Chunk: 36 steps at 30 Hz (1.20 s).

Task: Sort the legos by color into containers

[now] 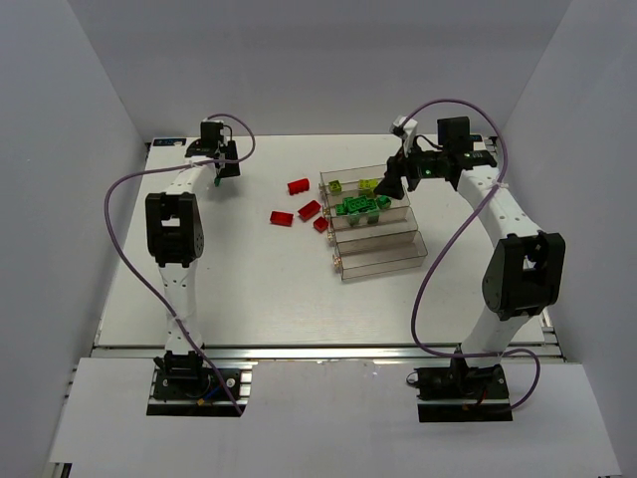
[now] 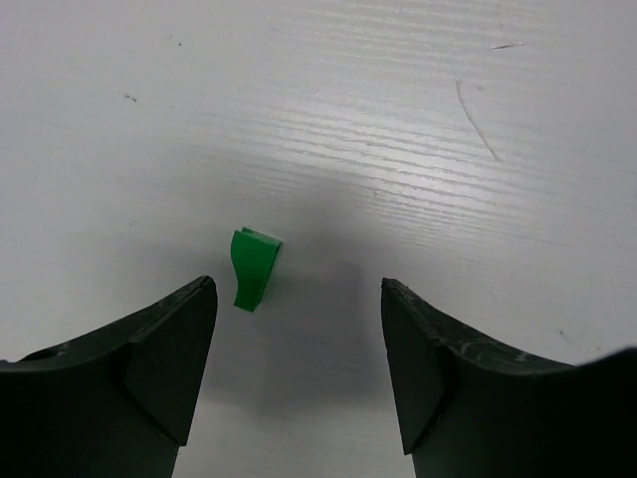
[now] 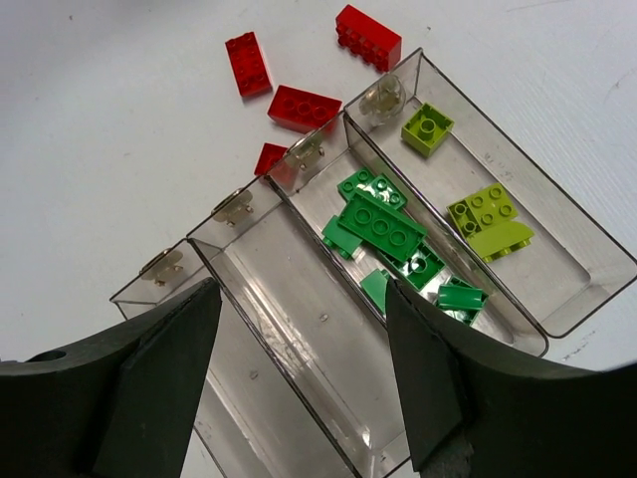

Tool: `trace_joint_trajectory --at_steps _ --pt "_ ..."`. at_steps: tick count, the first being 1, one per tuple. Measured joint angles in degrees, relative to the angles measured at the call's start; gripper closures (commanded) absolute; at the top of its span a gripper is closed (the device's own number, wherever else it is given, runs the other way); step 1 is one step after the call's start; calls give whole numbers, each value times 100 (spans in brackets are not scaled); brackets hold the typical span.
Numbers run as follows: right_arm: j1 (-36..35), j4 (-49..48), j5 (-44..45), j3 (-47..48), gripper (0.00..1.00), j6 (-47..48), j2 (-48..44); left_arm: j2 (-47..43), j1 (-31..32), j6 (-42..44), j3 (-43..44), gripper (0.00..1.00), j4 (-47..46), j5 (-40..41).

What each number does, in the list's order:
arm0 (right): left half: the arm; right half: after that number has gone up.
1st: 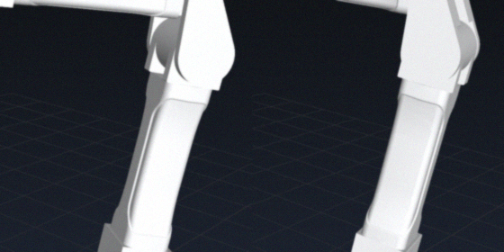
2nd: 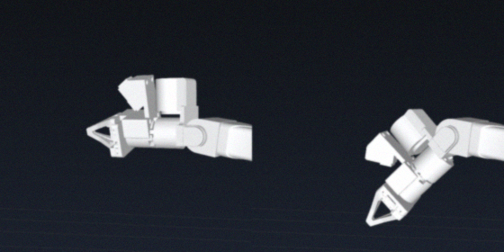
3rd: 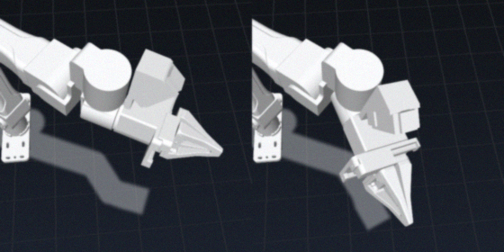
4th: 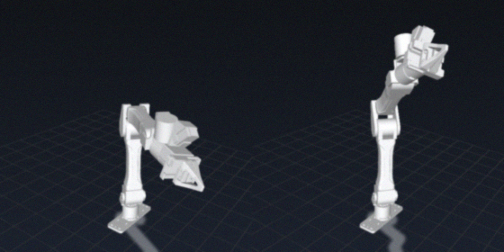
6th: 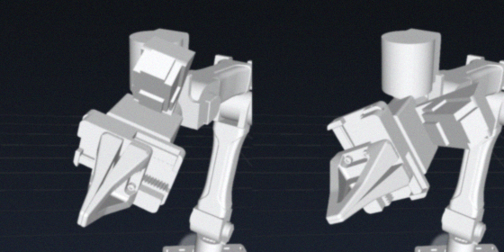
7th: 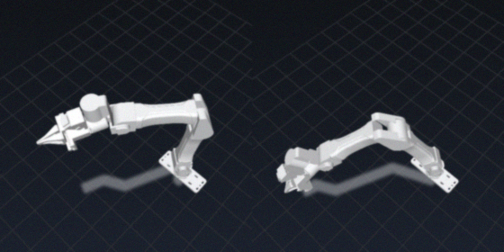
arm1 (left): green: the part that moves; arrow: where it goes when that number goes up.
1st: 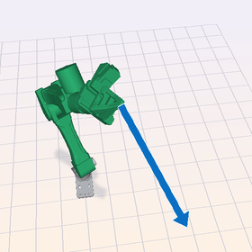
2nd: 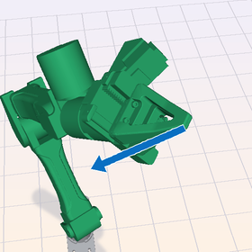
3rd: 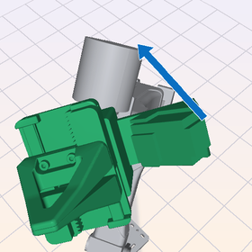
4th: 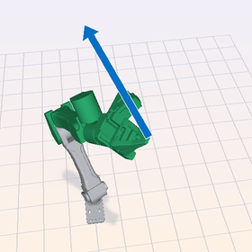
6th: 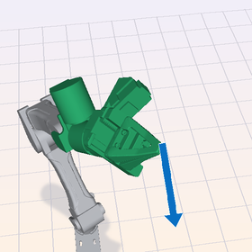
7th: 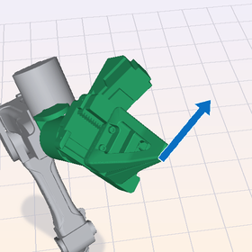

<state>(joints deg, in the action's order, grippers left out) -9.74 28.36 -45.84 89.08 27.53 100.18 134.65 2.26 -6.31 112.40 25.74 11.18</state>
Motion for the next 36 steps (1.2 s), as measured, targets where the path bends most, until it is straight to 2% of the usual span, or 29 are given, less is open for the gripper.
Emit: trace_joint_trajectory --at_steps 11,14,15,18,19,21,22,26,27,31,36 --pt "114 -24 -81 0 30 -52 4 422 -138 203 221 39 83 15" --pt "125 -24 -90 0 31 -63 4 422 -142 227 221 50 98 22" --pt "127 -24 -94 0 31 -72 4 422 -144 240 221 58 103 24" --pt "138 -26 -107 0 32 -101 4 422 -144 243 221 67 111 22" --pt "138 -26 -107 0 32 -107 4 422 -144 245 221 74 114 20" --pt "136 -28 -111 -4 32 -122 4 422 -144 223 221 80 116 20" --pt "138 -31 -120 -7 33 -127 4 422 -144 219 221 87 116 13" --pt "138 -85 -151 -94 34 -149 4 422 -144 157 195 99 63 -37" --pt "138 -98 -153 -122 35 -155 4 404 -144 127 142 100 -11 -68" --pt "138 -146 -236 -216 44 -195 -2 7 -149 -79 -608 100 -584 -385" --pt "138 -184 -297 -372 56 -306 -52 -1102 -177 -704 -2243 100 -1644 -1657"
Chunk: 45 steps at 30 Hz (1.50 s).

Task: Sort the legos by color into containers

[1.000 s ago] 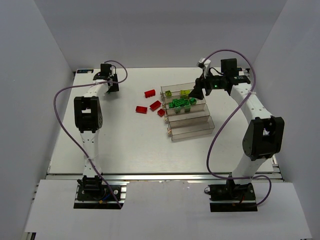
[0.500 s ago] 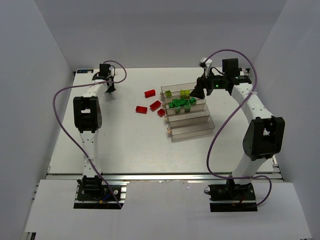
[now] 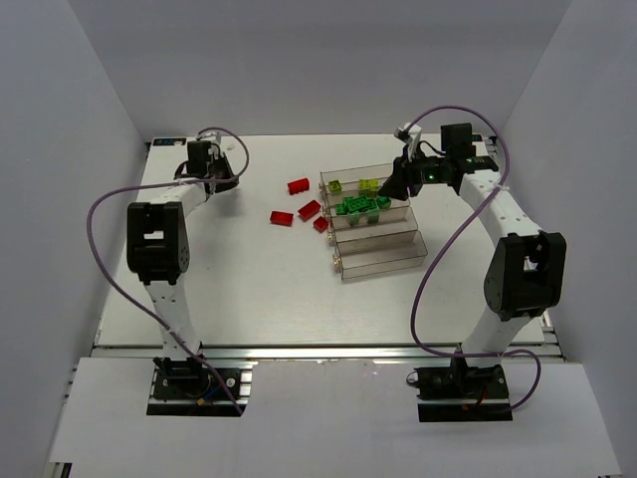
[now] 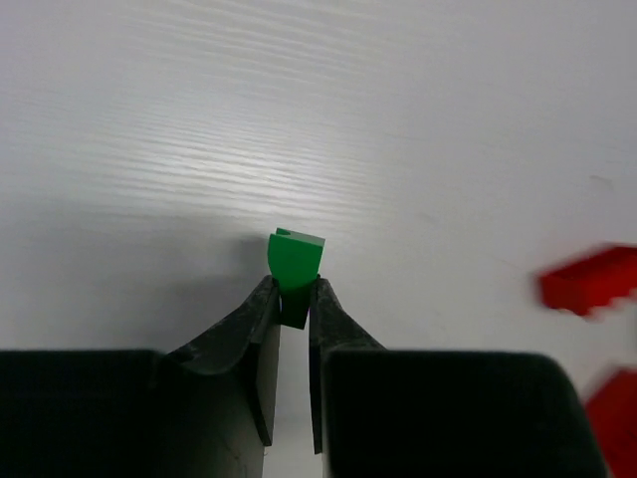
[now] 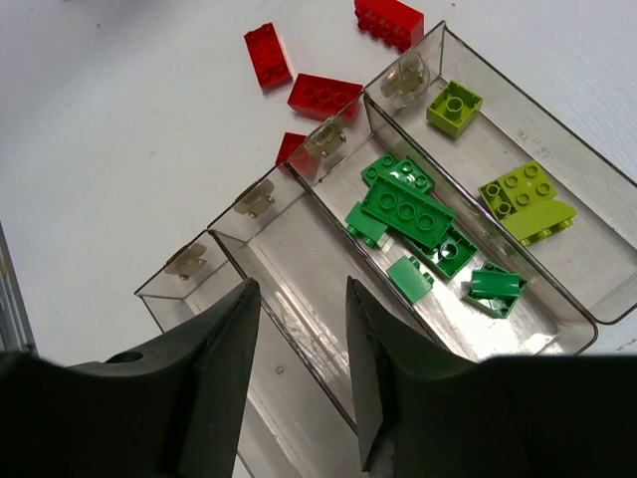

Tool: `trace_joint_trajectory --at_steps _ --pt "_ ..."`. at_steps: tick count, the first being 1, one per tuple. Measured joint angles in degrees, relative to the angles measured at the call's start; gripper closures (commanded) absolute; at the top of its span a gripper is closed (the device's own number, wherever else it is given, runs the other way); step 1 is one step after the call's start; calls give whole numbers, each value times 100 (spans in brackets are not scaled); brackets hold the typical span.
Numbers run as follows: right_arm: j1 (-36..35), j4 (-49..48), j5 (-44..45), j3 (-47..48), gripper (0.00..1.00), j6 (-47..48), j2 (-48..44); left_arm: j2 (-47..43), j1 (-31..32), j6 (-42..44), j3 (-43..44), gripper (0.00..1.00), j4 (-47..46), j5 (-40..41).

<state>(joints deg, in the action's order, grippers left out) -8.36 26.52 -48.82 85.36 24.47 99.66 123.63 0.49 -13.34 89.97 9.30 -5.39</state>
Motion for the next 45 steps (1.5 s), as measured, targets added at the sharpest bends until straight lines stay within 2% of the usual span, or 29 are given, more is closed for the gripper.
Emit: trace_joint_trajectory --at_steps 3,4,7,8,12,18,26,30,33,34,37,39,41,45 --pt "0 9 -26 -33 69 13 -9 -859 28 -555 -997 100 -901 -1032" --pt "0 13 -46 -52 80 26 -24 -1137 59 -748 -1274 100 -1239 -1338" --pt "0 57 -125 -87 99 63 -50 -1834 267 -1266 -1884 100 -2081 -2096" --pt "0 57 -151 -87 100 83 -52 -1991 376 -1388 -1998 100 -2286 -2275" --pt "0 81 -232 -87 100 149 -63 -2173 1150 -1709 -2072 100 -2771 -2806" --pt "0 122 -236 -87 98 175 -92 -1882 2260 -1825 -2037 100 -2747 -3075" --pt "0 170 -234 -291 96 214 -448 -1104 2625 -1657 -1276 100 -2328 -2621" --pt "0 170 -232 -376 94 254 -516 -756 2684 -1440 -826 93 -1895 -2240" --pt "0 186 -223 -385 90 267 -518 -509 2747 -1272 -476 80 -1532 -1928" --pt "0 186 -223 -385 89 273 -518 -446 2778 -1224 -387 72 -1445 -1836" --pt "0 195 -212 -385 82 280 -518 -317 2859 -1082 -245 56 -1204 -1589" --pt "0 195 -212 -385 80 297 -518 -299 2900 -1029 -225 50 -1029 -1464" --pt "0 205 -208 -385 79 306 -518 -299 2922 -992 -214 45 -911 -1370" --pt "0 212 -192 -385 77 328 -518 -299 2938 -957 -208 43 -804 -1252"
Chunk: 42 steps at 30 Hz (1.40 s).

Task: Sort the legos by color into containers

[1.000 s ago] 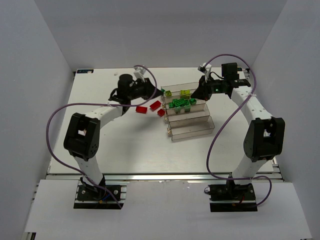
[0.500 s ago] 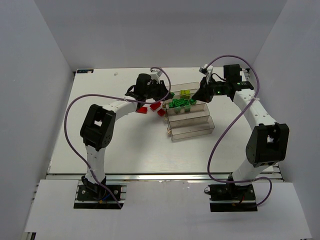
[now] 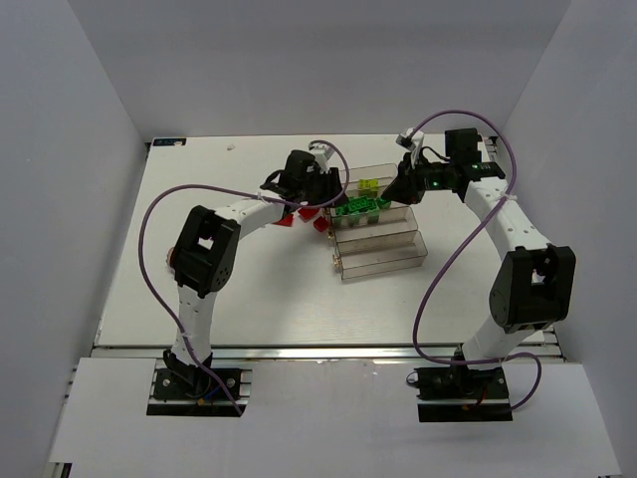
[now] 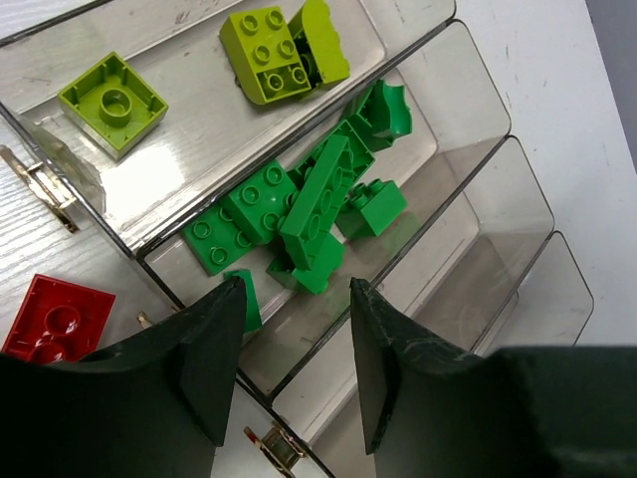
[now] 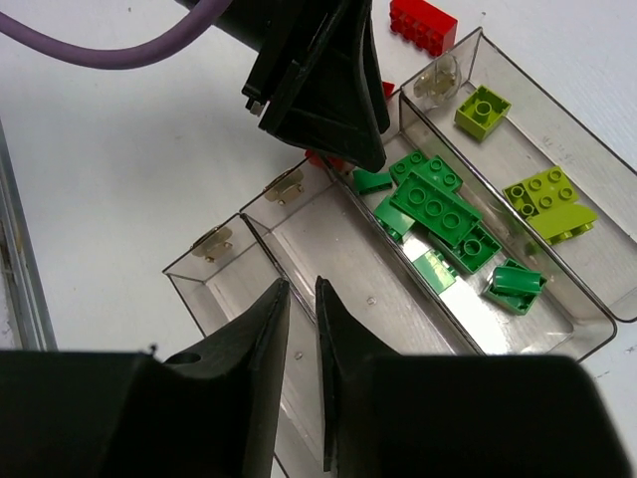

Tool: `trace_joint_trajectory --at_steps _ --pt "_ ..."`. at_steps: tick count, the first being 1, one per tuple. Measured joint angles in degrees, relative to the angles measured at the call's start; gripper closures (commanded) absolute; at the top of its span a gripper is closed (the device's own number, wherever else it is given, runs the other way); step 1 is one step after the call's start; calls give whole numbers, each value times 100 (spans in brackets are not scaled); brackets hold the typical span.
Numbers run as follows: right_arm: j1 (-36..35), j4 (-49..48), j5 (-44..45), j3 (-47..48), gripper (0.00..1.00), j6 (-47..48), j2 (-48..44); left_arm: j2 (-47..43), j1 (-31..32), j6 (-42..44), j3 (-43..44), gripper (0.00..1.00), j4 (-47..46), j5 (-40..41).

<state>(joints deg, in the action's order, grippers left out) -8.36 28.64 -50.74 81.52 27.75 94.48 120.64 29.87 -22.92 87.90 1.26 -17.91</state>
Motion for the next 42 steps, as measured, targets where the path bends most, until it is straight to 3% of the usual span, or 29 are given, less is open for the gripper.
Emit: trace_joint_trajectory --at_steps 4,5,10,13,14,15,20,21,22,23,24,25,27,28,30,36,42 --pt "0 96 -2 4 70 162 0 -26 0 0 0 45 46 116" --pt "0 166 -7 11 64 271 0 -55 0 0 -2 48 72 168" --pt "-48 649 -153 160 47 927 46 -627 -2 -17 -343 66 109 498" --pt "-136 898 -275 210 30 1379 63 -1327 -4 -72 -743 69 262 868" --pt "-190 938 -302 210 11 1508 63 -1596 -26 -131 -907 68 306 1010" --pt "-258 938 -302 192 11 1620 61 -1858 -44 -201 -1067 67 372 1110" --pt "-693 31 227 -649 11 1700 -354 -3185 -490 -658 -2127 36 739 1652" --pt "-802 -11 352 -728 16 1683 -391 -3440 -686 -776 -2369 30 905 1781" --pt "-879 -44 415 -702 23 1711 -365 -3670 -907 -894 -2601 24 1047 1926" --pt "-968 -2 420 -592 41 1749 -286 -3884 -1137 -999 -2815 10 1224 2070" --pt "-1029 116 387 -422 51 1790 -162 -4079 -1362 -1082 -3008 4 1429 2238" --pt "-1088 304 341 -94 65 1742 46 -4256 -1576 -1169 -3147 2 1635 2430" --pt "-1139 409 232 407 72 1714 398 -4559 -2013 -1309 -3348 2 2087 2765" --pt "-1150 435 184 610 72 1635 551 -4666 -2179 -1335 -3401 2 2251 2870" --pt "-1158 435 90 717 63 1484 673 -4800 -2590 -1338 -3456 2 2566 3010" --pt "-1165 177 -63 245 44 1141 551 -4605 -3775 -1019 -3482 2 3167 3150" --pt "-1165 48 -76 -33 36 1045 459 -3626 -4113 -319 -3077 2 3480 3126"
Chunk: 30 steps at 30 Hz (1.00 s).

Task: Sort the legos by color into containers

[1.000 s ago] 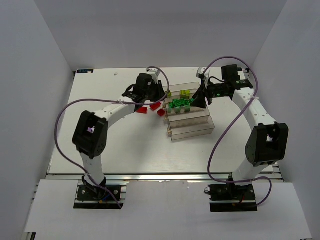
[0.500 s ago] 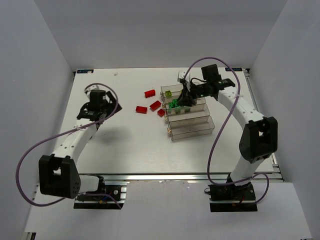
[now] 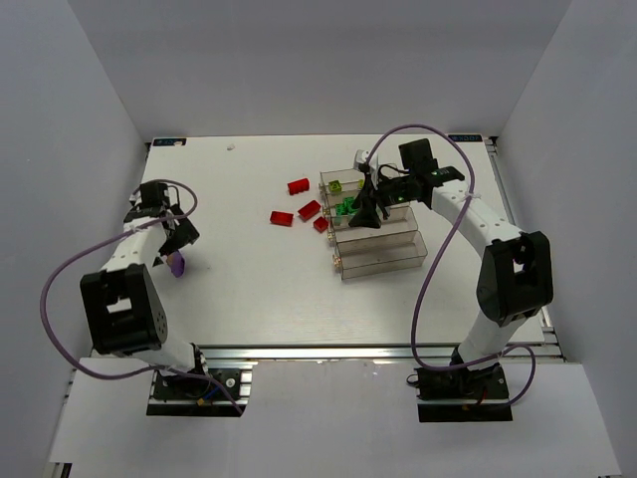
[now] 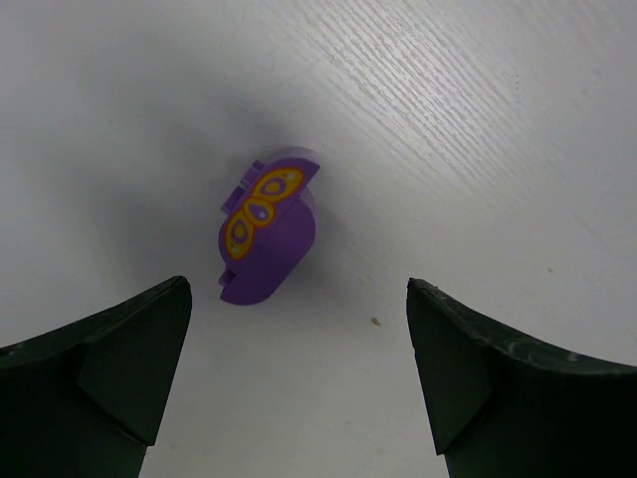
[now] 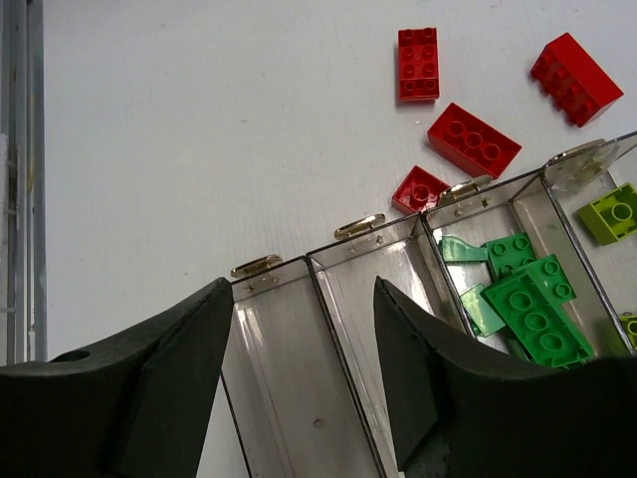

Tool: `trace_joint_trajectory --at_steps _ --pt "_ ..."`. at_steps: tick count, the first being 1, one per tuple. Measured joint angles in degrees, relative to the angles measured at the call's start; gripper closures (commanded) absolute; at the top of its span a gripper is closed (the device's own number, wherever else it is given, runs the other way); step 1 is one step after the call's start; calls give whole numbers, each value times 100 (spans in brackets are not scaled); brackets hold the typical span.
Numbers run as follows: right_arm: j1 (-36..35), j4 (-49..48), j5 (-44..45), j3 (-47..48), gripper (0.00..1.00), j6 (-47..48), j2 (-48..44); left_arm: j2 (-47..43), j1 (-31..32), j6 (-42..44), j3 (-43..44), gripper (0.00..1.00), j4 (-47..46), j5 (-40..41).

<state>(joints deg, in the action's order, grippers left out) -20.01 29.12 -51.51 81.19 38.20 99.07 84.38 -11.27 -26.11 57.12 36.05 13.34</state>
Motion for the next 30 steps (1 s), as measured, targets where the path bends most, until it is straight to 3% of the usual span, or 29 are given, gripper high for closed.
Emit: trace_joint_trajectory --at_steps 8,17,24,30 --pt "0 -72 42 -42 34 -31 -48 1123 -20 1097 564 2 87 28" --pt "2 -61 85 -42 34 -26 -68 1388 -24 2310 492 7 -46 -299" --pt "2 2 127 -31 34 -9 -68 1386 -42 3080 175 15 -203 -857" --pt "4 94 146 -28 34 -7 -68 1388 -103 3362 151 30 -289 -1235"
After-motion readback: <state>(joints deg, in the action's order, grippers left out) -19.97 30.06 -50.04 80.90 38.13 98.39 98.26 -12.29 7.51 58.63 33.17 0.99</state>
